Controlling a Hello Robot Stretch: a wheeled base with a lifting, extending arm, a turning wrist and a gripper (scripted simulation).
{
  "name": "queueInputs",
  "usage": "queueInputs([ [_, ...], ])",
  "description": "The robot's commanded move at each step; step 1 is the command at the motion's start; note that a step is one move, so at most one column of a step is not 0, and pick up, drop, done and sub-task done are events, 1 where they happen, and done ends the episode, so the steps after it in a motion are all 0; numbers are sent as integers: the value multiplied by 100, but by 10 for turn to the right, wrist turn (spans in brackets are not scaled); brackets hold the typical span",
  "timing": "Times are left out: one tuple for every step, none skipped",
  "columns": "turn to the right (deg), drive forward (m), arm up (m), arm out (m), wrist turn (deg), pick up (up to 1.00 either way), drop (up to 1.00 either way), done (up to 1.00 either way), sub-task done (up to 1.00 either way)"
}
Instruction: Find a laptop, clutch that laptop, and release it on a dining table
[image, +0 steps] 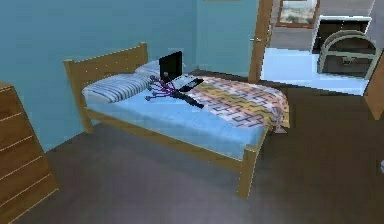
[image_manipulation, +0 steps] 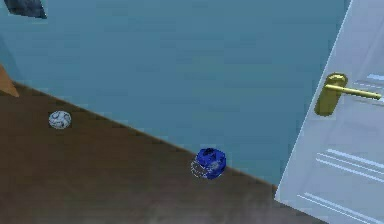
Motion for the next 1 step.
queueInputs([
  [-120, 0, 0, 0, 0, 0, 0, 0, 0],
])
